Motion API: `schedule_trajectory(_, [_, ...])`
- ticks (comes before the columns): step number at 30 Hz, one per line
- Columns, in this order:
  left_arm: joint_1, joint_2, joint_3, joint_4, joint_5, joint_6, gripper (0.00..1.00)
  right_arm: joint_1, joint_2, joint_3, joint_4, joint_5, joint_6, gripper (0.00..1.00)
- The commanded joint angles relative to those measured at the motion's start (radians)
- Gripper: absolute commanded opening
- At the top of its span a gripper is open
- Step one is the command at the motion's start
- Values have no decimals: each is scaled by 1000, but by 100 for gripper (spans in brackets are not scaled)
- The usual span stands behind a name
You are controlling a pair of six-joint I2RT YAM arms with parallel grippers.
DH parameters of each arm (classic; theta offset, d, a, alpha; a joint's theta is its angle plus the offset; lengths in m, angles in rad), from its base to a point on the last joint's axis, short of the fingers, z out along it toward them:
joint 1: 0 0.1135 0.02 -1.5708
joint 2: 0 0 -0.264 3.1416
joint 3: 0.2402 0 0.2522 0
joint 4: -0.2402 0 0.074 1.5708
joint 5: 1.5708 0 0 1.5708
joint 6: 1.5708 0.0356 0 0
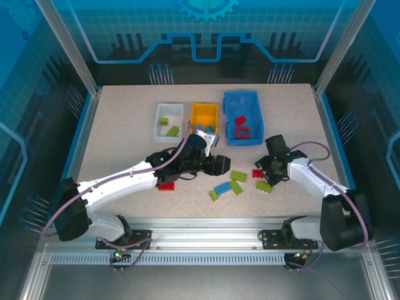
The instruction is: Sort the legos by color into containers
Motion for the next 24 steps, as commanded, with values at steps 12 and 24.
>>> schedule_trajectory(12, [-20,-48,6,19,-38,-1,71,-45,153,2,166,-48,54,35])
schedule_trajectory(24, [-19,-189,-36,-89,-233,-58,71,139,20,290,33,300,-387,15])
